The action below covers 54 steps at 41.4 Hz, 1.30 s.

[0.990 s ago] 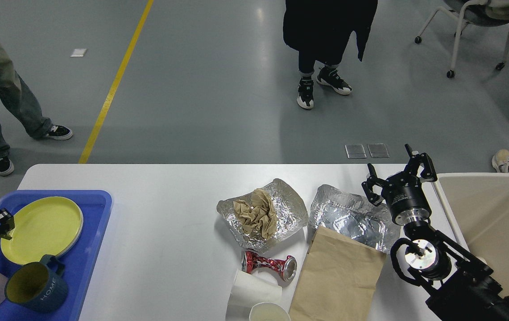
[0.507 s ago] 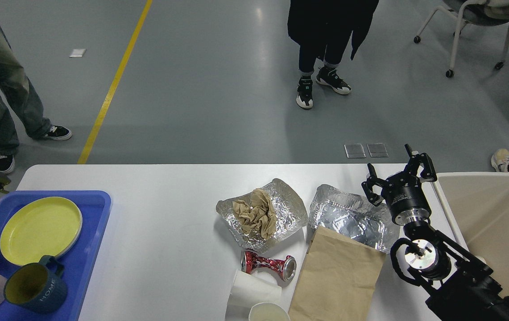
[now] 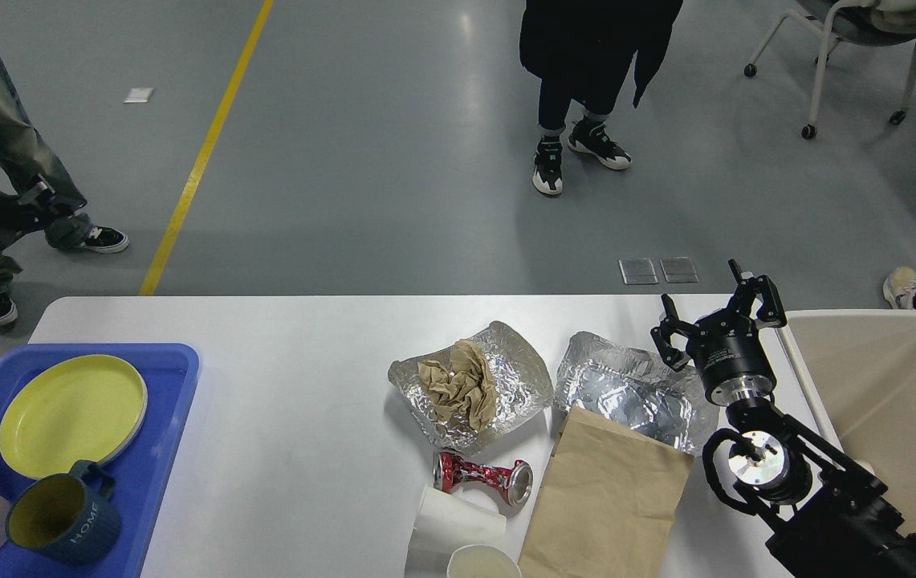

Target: Tidy desktop

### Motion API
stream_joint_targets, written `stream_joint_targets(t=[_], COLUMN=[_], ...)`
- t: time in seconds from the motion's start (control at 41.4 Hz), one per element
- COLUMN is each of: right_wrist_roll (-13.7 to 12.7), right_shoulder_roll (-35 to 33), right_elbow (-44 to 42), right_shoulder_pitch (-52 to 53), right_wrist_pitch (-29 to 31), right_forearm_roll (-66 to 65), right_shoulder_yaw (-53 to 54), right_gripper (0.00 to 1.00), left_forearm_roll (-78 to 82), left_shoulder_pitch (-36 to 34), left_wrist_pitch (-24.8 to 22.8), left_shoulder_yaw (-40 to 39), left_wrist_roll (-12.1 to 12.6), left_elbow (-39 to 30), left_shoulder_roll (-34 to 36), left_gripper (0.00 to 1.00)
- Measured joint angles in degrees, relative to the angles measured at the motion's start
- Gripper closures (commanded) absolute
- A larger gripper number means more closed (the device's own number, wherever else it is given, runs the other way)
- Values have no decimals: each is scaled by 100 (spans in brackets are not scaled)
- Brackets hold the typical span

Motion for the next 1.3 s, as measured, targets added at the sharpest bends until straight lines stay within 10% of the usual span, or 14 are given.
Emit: stream_joint_targets(t=[0.169,0.483,0.797,1.063,1.304], right_wrist_roll=[0,0,0,0,0], right_shoulder_roll=[0,-1,-4,-1,-2], right_elbow=[-2,-2,9,9,9], right_shoulder_pitch=[0,0,0,1,1], right_wrist_pitch=[0,0,0,0,0], right_forearm_roll=[0,0,0,0,0], right_shoulder_yaw=[0,0,0,0,0], right_gripper=[0,0,0,0,0], left_forearm_roll=[8,9,405,3052,3605], left_shoulder_pitch=[450,3414,5914,7273,8139], left_wrist_pitch=[-43,-210,336,507,459], left_shoulder_yaw=[-2283,-8053,-11761,-14852,-15569], left_wrist_roll=[-96,-235,-1098,-1184,-1165], left_elbow=[31,37,102,-103,-1077], left_shoulder_roll=[870,876,-1028,-3000,-3537], left_gripper=[4,4,4,4,4])
